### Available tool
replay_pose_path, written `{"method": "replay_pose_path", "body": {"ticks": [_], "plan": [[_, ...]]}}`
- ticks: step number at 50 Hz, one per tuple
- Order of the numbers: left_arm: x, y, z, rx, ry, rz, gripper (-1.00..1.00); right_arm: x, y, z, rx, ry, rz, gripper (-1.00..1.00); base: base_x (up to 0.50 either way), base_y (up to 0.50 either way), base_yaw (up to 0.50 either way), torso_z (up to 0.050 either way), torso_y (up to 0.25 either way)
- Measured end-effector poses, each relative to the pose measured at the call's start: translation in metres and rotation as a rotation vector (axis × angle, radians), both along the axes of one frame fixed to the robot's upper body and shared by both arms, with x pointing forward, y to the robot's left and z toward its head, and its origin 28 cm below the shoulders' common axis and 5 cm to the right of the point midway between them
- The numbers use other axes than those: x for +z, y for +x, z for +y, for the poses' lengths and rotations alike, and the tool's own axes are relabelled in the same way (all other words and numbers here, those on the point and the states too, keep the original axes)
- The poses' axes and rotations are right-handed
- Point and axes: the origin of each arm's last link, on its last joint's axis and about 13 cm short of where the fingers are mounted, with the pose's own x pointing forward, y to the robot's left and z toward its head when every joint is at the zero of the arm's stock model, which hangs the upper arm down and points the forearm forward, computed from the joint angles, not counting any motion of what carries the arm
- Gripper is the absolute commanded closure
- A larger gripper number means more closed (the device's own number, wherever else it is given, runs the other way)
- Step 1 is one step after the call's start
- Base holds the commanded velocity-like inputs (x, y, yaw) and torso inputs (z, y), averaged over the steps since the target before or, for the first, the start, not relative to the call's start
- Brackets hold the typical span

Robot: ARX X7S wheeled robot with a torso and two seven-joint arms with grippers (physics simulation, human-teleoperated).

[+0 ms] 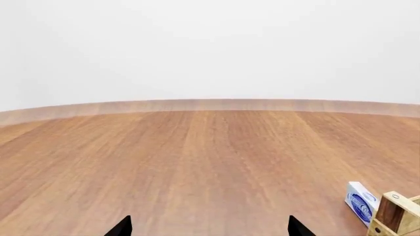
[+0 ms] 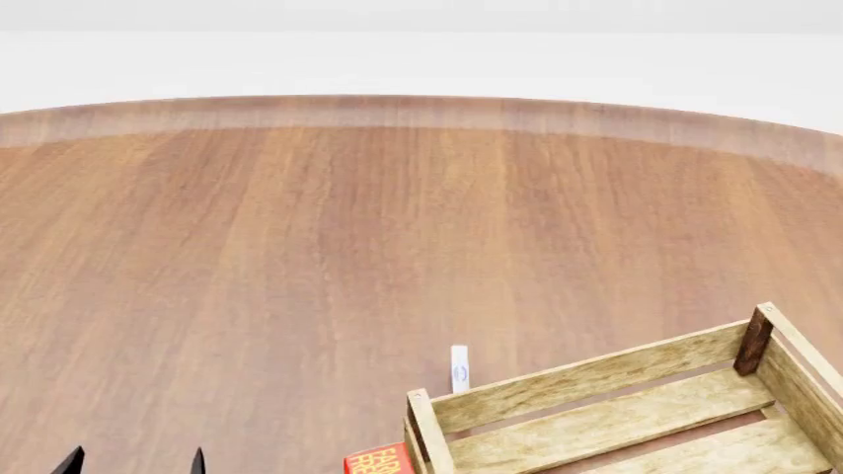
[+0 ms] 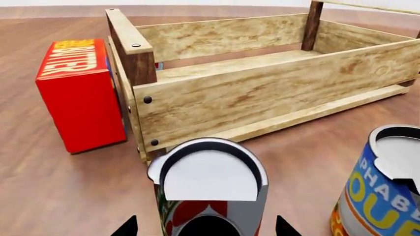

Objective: Pick up the tomato sauce, and put it in the wooden tray.

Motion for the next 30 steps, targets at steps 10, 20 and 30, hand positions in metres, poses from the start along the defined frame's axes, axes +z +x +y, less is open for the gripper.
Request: {"method": "replay_pose_path", "body": {"ticks": [10, 20, 30], "plan": [[0.000, 0.000, 0.000, 0.000, 0.000, 0.000, -1.00, 0.000, 0.001, 0.000, -0.006, 0.008, -0.002, 1.00, 0.00, 0.00, 0.00, 0.000, 0.000], [0.000, 0.000, 0.000, 0.000, 0.001, 0.000, -1.00, 0.000, 0.001, 0.000, -0.005, 0.015, -0.004, 1.00, 0.00, 0.00, 0.00, 0.000, 0.000], [0.000, 0.000, 0.000, -0.002, 0.001, 0.001, -1.00, 0.014, -0.001, 0.005, 0.026, -0.002, -0.074, 1.00, 0.00, 0.00, 0.00, 0.000, 0.000]]}}
